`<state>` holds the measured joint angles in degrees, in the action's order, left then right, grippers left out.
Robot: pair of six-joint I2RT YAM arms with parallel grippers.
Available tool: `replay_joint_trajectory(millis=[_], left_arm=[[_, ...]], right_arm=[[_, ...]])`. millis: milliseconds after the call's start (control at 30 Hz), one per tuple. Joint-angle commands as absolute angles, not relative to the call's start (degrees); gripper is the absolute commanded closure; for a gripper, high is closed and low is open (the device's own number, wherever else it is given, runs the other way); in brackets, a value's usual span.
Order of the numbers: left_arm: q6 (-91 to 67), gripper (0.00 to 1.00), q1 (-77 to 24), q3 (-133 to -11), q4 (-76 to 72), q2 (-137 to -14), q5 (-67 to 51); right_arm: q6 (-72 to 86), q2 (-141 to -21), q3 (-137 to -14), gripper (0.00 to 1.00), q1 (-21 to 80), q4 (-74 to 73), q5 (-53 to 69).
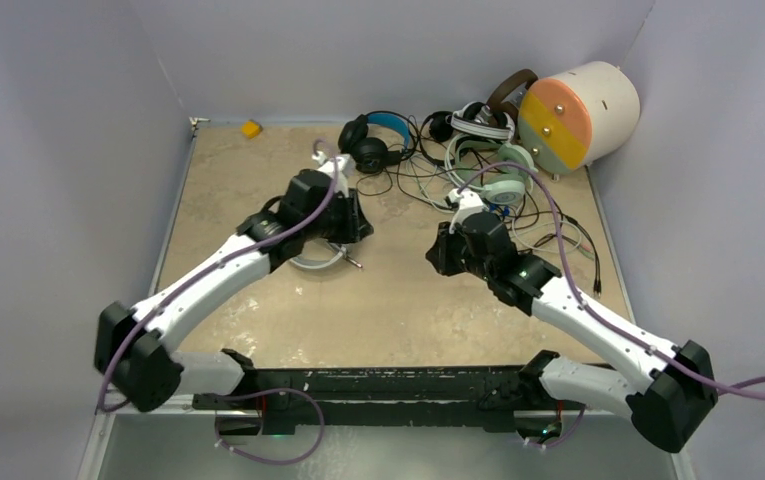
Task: Wrap the headphones
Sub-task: Place the headphones at the center of the board, then move the headphones to the center of the board.
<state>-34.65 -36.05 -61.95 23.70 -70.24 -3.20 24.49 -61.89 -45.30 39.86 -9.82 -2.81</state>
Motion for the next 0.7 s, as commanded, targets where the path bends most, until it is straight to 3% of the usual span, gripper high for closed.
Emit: replay_joint_trajectory(millis=[0,33,533,667], left_arm=[[-31.19,0.93,-36.06,-65.75,16.62,-80.71,-13.46],[-31.39,1.0,-36.05,-67.17,16.95,-83.28,-13.76],[-33.52,1.0,-35.34,-70.64,13.44,-104.02,7.98],[-37.29,1.0,-27.77,-68.48,12.49,-104.78,7.24]], right_arm=[[21.65,-55.98,-43.95,0.84,40.18,-10.61,-10.25],[21.49,-55.0,-43.48,0.84,40.15,-10.56,-10.86],[21.29,-50.26,-40.89,0.84,40.16,-11.34,-14.22],[21.42,-50.71,-41.2,0.84,40.15,-11.41,-13.89]])
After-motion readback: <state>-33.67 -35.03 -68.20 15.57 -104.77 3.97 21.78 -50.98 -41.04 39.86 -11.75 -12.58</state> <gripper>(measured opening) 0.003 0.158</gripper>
